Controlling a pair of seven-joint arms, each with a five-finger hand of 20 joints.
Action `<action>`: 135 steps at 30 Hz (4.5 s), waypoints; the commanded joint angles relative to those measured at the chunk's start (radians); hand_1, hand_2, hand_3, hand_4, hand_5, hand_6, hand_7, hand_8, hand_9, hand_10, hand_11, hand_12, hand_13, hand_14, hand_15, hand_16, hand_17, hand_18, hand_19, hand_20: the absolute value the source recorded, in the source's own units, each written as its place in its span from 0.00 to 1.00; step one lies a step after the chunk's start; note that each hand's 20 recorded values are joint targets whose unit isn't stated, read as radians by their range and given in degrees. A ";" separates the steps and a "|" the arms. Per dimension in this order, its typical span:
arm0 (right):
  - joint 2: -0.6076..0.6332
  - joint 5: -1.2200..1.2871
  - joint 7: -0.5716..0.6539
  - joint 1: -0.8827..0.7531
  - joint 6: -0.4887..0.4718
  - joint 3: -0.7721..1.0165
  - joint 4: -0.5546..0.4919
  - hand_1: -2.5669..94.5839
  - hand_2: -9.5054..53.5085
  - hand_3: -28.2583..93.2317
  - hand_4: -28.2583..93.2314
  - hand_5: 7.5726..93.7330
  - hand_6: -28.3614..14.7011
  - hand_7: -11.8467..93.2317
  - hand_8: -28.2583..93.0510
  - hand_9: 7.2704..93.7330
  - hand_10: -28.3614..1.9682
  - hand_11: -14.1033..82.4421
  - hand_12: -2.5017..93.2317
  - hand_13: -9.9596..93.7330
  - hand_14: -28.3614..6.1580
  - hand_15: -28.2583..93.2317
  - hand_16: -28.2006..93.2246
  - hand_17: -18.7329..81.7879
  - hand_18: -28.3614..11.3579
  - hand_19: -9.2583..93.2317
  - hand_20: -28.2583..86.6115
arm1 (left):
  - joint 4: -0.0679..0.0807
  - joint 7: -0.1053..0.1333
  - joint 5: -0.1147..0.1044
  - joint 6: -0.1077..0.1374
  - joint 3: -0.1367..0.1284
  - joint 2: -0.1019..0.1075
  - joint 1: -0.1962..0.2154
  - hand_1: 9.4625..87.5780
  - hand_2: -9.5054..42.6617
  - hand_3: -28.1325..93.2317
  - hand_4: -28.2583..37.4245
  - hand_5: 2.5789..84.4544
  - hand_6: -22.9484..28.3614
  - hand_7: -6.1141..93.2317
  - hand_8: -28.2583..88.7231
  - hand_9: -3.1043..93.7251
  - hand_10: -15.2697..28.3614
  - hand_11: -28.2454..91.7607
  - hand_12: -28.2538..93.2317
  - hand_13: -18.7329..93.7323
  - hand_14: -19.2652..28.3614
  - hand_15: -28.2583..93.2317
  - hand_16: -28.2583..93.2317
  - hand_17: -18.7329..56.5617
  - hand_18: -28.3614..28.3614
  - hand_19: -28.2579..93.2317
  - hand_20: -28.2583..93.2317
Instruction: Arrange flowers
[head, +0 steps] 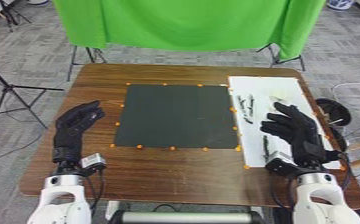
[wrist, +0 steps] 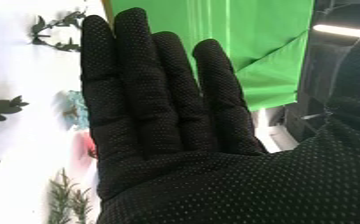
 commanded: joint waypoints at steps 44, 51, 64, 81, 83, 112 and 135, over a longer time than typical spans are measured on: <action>0.183 -1.358 0.850 0.059 -0.209 -0.192 -0.087 0.34 0.00 0.80 0.06 0.35 0.56 0.66 0.12 0.61 0.48 0.73 0.58 0.82 0.63 0.81 0.54 0.66 0.21 0.98 0.67 | -0.025 -0.071 0.063 -0.062 -0.022 0.029 -0.002 0.41 0.00 0.75 0.20 0.63 0.47 0.29 0.17 0.56 0.62 0.46 0.36 0.55 0.74 0.51 0.24 0.43 0.70 0.36 0.46; 0.165 -1.372 0.883 0.029 -0.219 -0.176 -0.086 0.36 0.00 0.80 0.07 0.39 0.55 0.65 0.12 0.64 0.47 0.72 0.56 0.85 0.68 0.80 0.53 0.69 0.24 0.98 0.66 | -0.028 -0.078 0.063 -0.072 -0.027 0.034 0.002 0.41 0.00 0.74 0.20 0.62 0.47 0.29 0.17 0.56 0.62 0.46 0.36 0.55 0.74 0.51 0.24 0.43 0.70 0.36 0.46; 0.134 -1.379 0.911 -0.027 -0.234 -0.173 -0.088 0.39 0.00 0.80 0.10 0.47 0.55 0.61 0.13 0.73 0.49 0.68 0.51 0.91 0.75 0.76 0.54 0.74 0.29 1.00 0.63 | -0.029 -0.091 0.064 -0.087 -0.029 0.038 0.001 0.41 0.00 0.74 0.21 0.62 0.47 0.29 0.17 0.56 0.62 0.45 0.36 0.55 0.74 0.51 0.24 0.43 0.70 0.36 0.45; 0.116 -1.358 0.924 0.021 -0.251 -0.207 -0.063 0.38 0.00 0.78 0.12 0.50 0.53 0.58 0.14 0.76 0.48 0.65 0.49 0.92 0.74 0.75 0.55 0.76 0.34 1.00 0.60 | -0.029 -0.101 0.060 -0.089 -0.026 0.036 0.001 0.40 0.00 0.75 0.20 0.62 0.47 0.28 0.17 0.55 0.62 0.45 0.36 0.55 0.74 0.51 0.24 0.43 0.70 0.35 0.45; 0.115 -1.362 0.923 0.025 -0.246 -0.214 -0.062 0.38 0.00 0.78 0.12 0.51 0.52 0.57 0.14 0.76 0.48 0.65 0.49 0.93 0.74 0.74 0.54 0.77 0.34 1.00 0.60 | -0.028 -0.100 0.059 -0.089 -0.025 0.036 0.001 0.40 0.00 0.75 0.20 0.62 0.47 0.28 0.17 0.55 0.62 0.45 0.36 0.55 0.74 0.51 0.24 0.43 0.70 0.35 0.45; 0.077 -1.181 0.959 0.030 -0.237 -0.225 -0.043 0.61 0.02 0.74 0.20 0.70 0.57 0.43 0.42 0.94 0.56 0.51 0.43 1.00 0.78 0.70 0.48 0.89 0.49 0.96 0.51 | -0.030 -0.113 0.058 -0.097 -0.026 0.030 0.007 0.40 0.00 0.75 0.20 0.62 0.47 0.28 0.18 0.55 0.63 0.45 0.36 0.55 0.74 0.51 0.24 0.42 0.70 0.35 0.45; 0.181 -1.277 0.833 0.077 0.000 -0.252 -0.081 0.62 0.00 0.75 0.29 0.71 0.51 0.55 0.38 0.96 0.58 0.57 0.44 1.00 0.83 0.77 0.43 0.94 0.54 0.93 0.61 | -0.022 -0.105 0.050 -0.107 -0.022 0.042 -0.006 0.40 0.00 0.75 0.21 0.62 0.47 0.28 0.18 0.56 0.62 0.45 0.36 0.55 0.74 0.51 0.24 0.42 0.70 0.35 0.45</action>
